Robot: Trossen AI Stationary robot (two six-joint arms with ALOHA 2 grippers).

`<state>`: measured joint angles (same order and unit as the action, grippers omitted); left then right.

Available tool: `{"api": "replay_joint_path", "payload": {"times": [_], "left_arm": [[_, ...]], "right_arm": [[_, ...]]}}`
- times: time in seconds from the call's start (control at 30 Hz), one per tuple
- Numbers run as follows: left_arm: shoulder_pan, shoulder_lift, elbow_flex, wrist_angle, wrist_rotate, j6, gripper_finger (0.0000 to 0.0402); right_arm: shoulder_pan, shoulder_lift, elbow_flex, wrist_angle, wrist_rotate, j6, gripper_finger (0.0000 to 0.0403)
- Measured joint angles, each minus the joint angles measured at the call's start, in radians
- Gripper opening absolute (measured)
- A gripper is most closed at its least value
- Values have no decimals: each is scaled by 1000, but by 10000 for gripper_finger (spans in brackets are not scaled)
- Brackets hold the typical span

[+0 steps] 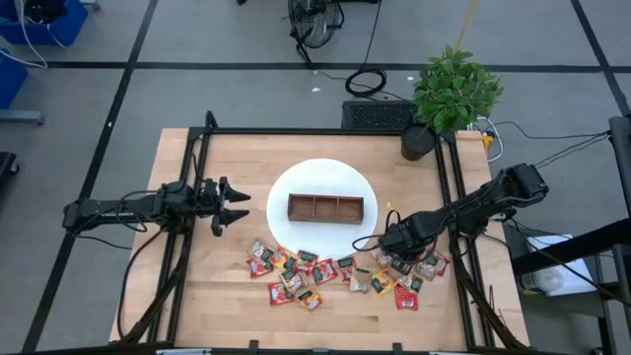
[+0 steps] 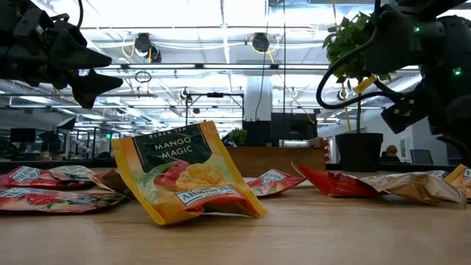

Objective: Pick & Place Tea
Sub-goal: Put the yellow tea bag into the right section of the wooden organizer

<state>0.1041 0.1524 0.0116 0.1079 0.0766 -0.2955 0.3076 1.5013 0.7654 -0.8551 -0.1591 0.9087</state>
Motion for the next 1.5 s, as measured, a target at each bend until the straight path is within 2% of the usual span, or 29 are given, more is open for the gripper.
{"api": "replay_joint_path", "payload": {"times": [0.17,0.37,0.43,0.6,0.87,1.03,1.17,1.3,1.4,1.5], "left_arm": [[0,0,0,0,0,0,253],[0,0,0,0,0,0,253],[0,0,0,0,0,0,253],[0,0,0,0,0,0,253],[0,0,0,0,0,0,253],[0,0,0,0,0,0,253],[0,0,0,0,0,0,253],[0,0,0,0,0,0,253],[0,0,0,0,0,0,253],[0,0,0,0,0,0,253]], "right_arm": [[0,0,0,24,-2,-31,12],[0,0,0,55,5,-41,1],[0,0,0,59,2,-41,8],[-1,-5,0,76,-50,-64,70],[-9,-6,4,145,-105,-123,257],[-72,-6,32,94,-161,-104,335],[-99,-6,70,-73,-155,-113,358],[-107,-6,79,-170,-82,-121,361],[-100,-6,57,-138,-20,-128,361],[-96,-6,9,-32,-29,-112,361]]}}
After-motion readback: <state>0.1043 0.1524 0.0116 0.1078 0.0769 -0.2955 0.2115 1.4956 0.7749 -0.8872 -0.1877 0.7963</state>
